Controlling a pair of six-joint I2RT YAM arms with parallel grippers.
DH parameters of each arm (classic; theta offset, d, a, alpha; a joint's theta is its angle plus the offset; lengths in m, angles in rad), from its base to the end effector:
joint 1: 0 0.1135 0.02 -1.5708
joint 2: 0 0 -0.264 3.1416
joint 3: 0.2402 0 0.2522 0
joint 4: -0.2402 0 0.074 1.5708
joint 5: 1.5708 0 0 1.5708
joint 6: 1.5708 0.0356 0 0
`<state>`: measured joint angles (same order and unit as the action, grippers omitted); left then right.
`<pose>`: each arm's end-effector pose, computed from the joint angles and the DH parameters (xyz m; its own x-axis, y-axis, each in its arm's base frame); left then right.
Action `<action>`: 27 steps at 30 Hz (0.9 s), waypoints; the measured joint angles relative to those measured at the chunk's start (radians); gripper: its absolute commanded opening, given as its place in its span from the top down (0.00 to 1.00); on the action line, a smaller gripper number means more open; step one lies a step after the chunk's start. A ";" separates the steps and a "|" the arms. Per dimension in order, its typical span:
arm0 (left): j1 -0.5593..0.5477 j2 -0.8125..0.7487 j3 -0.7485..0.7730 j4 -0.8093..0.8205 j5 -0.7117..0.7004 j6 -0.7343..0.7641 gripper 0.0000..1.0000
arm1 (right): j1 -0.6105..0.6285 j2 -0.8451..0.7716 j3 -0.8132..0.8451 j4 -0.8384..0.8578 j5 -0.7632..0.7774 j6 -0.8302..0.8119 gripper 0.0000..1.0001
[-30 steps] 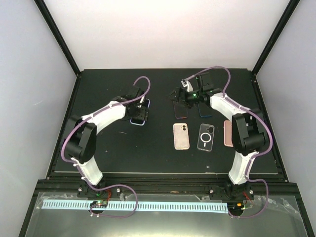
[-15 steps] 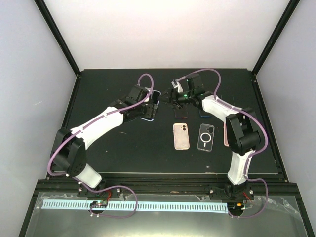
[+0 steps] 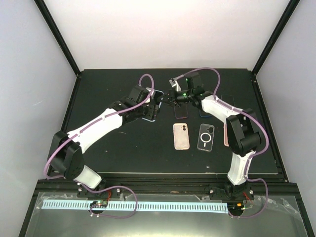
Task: Take the phone out of the phone case
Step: Pick up the phone at the center of the board, then remove the phone case from the phone.
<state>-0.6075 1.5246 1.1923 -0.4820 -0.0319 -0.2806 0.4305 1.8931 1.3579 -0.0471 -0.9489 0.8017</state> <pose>0.2750 -0.1898 0.2743 -0.7268 0.1682 -0.6660 0.3656 0.9155 -0.1678 0.3733 0.2033 0.2385 -0.9655 0.0172 -0.2597 -0.2390 0.3361 0.9110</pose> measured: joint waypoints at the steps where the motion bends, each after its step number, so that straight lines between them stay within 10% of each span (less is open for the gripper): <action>1: 0.000 -0.006 0.000 -0.002 0.002 0.001 0.29 | -0.001 -0.004 0.000 0.000 -0.005 0.000 0.98; 5: -0.002 -0.034 0.016 -0.019 0.010 0.021 0.02 | -0.005 -0.037 0.004 -0.013 -0.018 -0.008 0.99; 27: 0.269 -0.303 0.229 -0.181 0.837 0.294 0.01 | -0.130 -0.379 0.063 -0.027 -0.355 -0.123 0.99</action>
<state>-0.3382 1.2221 1.4216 -0.6628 0.8047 0.0139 0.3004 1.5143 1.4212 -0.0738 -1.3037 0.6785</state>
